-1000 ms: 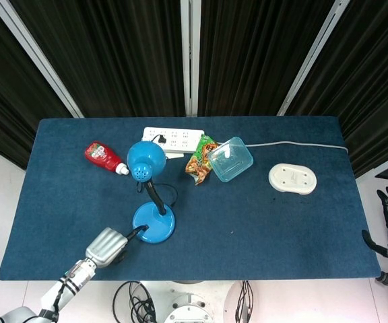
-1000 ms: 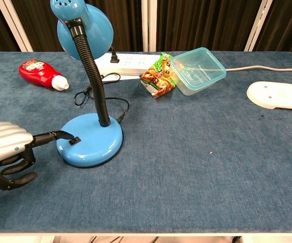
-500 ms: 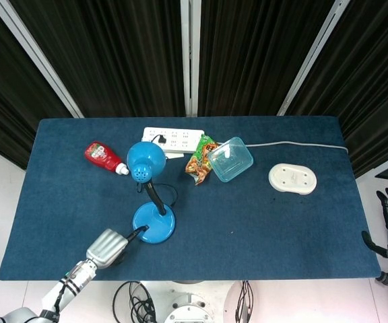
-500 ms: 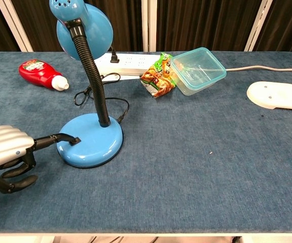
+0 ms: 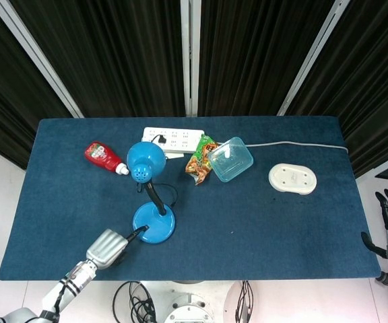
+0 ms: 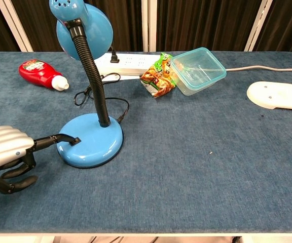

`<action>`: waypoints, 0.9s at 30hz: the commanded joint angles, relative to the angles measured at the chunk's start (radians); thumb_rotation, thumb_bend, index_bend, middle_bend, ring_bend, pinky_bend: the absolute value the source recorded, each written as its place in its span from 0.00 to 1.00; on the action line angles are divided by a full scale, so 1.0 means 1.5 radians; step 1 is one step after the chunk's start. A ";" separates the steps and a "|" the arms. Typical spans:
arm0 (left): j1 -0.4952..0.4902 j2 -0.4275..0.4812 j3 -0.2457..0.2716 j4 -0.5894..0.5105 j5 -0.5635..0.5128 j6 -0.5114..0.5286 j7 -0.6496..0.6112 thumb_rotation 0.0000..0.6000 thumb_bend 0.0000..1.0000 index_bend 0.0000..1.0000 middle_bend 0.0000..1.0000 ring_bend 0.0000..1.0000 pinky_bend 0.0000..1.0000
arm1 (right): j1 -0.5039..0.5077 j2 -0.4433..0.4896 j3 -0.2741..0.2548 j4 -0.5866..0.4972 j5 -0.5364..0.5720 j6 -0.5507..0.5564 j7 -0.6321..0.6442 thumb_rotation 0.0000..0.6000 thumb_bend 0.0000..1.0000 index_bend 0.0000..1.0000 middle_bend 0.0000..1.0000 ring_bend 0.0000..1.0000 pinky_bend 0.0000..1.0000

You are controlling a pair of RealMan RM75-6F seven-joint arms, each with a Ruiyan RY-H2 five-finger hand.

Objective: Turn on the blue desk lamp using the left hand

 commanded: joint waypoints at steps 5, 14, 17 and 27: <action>0.000 0.002 0.002 -0.002 0.001 0.001 0.002 1.00 0.45 0.37 0.86 0.86 0.87 | 0.001 0.000 0.000 -0.001 0.001 -0.003 0.000 1.00 0.21 0.00 0.00 0.00 0.00; 0.002 0.007 0.000 -0.007 0.004 0.014 -0.001 1.00 0.45 0.40 0.86 0.86 0.87 | -0.001 0.002 0.000 -0.001 0.003 -0.002 0.005 1.00 0.21 0.00 0.00 0.00 0.00; 0.009 0.021 -0.006 -0.017 0.010 0.042 -0.006 1.00 0.45 0.38 0.86 0.86 0.87 | -0.002 0.003 0.000 -0.002 0.002 0.001 0.007 1.00 0.21 0.00 0.00 0.00 0.00; 0.105 0.075 -0.050 0.007 0.059 0.310 -0.117 1.00 0.41 0.28 0.79 0.81 0.84 | -0.008 0.012 0.003 -0.008 -0.001 0.014 0.016 1.00 0.21 0.00 0.00 0.00 0.00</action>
